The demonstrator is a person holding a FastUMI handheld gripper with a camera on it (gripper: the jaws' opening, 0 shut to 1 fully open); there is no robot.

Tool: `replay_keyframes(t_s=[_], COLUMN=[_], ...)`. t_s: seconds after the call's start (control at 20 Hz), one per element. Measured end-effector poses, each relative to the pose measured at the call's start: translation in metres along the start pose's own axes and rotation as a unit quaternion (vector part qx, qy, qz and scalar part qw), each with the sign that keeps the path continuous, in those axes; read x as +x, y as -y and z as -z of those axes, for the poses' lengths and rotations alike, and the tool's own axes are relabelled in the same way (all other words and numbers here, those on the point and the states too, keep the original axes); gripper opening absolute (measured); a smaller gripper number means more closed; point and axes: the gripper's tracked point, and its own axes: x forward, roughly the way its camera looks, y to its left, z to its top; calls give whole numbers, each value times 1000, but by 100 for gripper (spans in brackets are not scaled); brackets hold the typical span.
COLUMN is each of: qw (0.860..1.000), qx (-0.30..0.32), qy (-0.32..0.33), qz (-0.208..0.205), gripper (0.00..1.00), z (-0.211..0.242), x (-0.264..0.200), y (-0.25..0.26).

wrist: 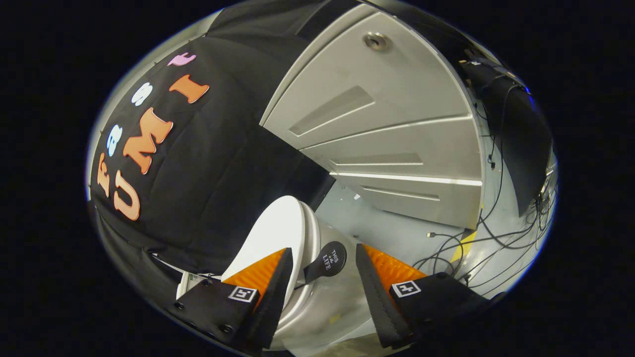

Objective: Open the toilet lid.

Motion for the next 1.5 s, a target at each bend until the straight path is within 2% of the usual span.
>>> replay_keyframes(t_s=[0.05,0.15,0.25,0.35,0.45,0.55,0.8,0.85,1.05,1.1,1.5], qw=[1000,1000,999,999,998,997,995,994,995,994,998], qx=[10,29,37,33,47,64,90,99,95,102,61], qy=[0,-6,-15,-29,-47,-43,-43,-38,-38,-36,-8], qz=[1,-2,7,13,3,-1,-12,-9,-1,1,-14], gripper=[83,70,70,47,47,34,25,17,16,9,8], z=[1,3,9,12,19,17,14,12,10,8,-17], x=[3,9,17,19,20,22,18,18,12,10,-3], y=[2,1,5,9,3,2,-2,-3,-9,-13,-51])
